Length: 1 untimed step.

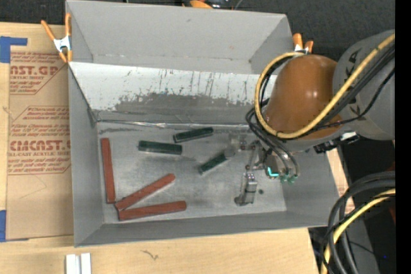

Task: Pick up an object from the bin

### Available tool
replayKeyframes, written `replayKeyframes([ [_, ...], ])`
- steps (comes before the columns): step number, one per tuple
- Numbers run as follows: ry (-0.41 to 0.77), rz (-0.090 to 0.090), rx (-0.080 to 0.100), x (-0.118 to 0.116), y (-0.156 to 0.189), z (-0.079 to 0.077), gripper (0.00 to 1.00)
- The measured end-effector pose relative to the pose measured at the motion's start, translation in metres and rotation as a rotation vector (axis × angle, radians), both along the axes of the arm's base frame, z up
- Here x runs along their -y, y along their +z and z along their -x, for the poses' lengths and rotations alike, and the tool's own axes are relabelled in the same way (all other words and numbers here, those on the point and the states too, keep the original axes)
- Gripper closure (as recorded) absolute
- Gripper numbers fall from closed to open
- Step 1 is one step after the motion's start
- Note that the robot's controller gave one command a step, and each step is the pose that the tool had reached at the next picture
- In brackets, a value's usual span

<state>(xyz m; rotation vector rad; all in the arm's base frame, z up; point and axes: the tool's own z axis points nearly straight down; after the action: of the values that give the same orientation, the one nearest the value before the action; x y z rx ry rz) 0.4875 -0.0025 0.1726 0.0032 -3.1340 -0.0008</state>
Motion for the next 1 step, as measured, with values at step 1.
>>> replayKeyframes([
  [1, 0.044, 0.0, 0.006, -0.0151, -0.1057, -0.0679, 0.0],
])
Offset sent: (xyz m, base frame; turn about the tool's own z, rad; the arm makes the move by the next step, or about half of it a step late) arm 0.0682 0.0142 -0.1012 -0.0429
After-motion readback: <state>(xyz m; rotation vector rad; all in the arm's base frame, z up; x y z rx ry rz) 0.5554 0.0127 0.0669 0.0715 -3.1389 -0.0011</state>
